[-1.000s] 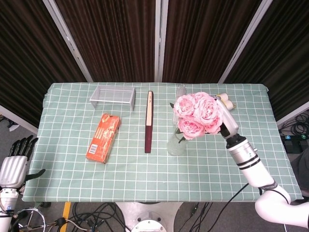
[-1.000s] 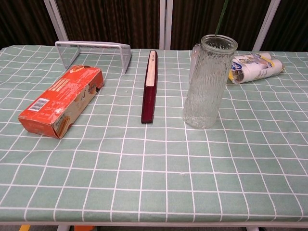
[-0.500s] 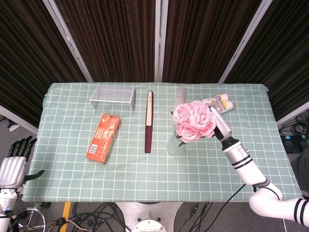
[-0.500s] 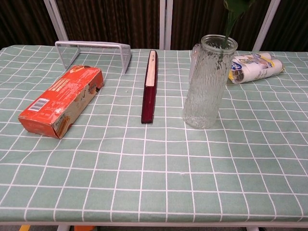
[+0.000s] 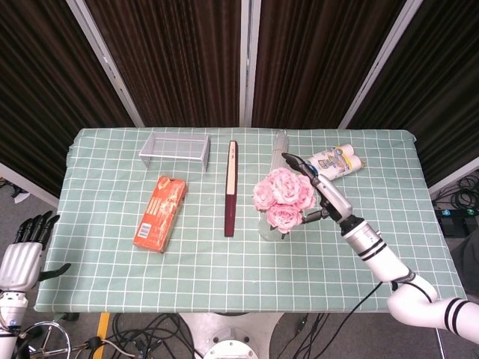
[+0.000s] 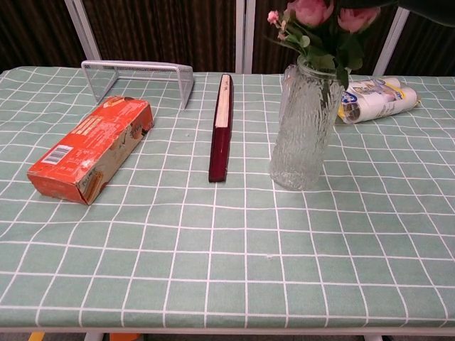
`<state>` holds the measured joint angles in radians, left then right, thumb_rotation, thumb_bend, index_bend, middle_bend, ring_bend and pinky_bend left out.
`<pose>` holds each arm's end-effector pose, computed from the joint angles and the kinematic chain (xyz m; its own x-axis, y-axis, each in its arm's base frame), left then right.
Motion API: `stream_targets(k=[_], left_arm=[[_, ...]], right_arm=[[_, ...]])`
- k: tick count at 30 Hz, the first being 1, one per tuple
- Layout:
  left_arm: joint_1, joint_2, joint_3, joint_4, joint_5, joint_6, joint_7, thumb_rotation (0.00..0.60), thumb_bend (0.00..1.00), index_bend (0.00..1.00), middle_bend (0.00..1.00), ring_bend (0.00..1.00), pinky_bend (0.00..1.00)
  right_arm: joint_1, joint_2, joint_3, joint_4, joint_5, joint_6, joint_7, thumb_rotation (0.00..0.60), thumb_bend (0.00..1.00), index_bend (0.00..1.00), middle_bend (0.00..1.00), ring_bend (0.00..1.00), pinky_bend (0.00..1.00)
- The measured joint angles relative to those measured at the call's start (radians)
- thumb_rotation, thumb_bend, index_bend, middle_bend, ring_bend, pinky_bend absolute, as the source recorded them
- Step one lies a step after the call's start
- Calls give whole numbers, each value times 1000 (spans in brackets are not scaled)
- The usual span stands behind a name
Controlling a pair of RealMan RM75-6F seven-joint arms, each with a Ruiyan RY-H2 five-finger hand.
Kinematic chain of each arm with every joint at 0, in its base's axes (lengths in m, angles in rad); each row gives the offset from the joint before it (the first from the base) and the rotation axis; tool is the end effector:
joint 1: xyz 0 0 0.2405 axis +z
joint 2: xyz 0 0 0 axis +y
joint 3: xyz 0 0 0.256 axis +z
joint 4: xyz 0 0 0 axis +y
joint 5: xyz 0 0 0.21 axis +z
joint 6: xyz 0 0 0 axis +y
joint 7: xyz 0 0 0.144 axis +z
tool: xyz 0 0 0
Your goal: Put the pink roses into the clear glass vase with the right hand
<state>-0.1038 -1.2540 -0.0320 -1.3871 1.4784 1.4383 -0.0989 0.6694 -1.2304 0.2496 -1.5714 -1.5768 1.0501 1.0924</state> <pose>-0.3458 0.1860 0.1301 0.3848 0.0505 0.9216 0.9225 0.0119 -0.3858 -0.1336 -0.3488 0.0975 -0.4592 -0.5273 0.7148 -0.7115 -0.2634 -0.6514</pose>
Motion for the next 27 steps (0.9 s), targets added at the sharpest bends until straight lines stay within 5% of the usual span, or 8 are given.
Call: stream_targets(k=[7, 13, 22, 27], left_arm=[[-2, 4, 1, -14, 5, 1, 10, 600, 0, 87, 17, 0, 68], [-8, 5, 1, -34, 12, 0, 22, 600, 0, 87, 17, 0, 68], [-18, 6, 5, -64, 17, -14, 62, 600, 0, 87, 18, 0, 68], [-19, 9, 6, -71, 29, -5, 64, 600, 0, 87, 17, 0, 68]], right_arm=[[-25, 34, -13, -23, -14, 82, -48, 600, 0, 0, 0, 0, 0], [-104, 86, -21, -47, 7, 187, -239, 600, 0, 0, 0, 0, 0], [-255, 145, -112, 14, 45, 266, -419, 600, 0, 0, 0, 0, 0], [-320, 128, -159, 109, 62, 295, -634, 600, 0, 0, 0, 0, 0]])
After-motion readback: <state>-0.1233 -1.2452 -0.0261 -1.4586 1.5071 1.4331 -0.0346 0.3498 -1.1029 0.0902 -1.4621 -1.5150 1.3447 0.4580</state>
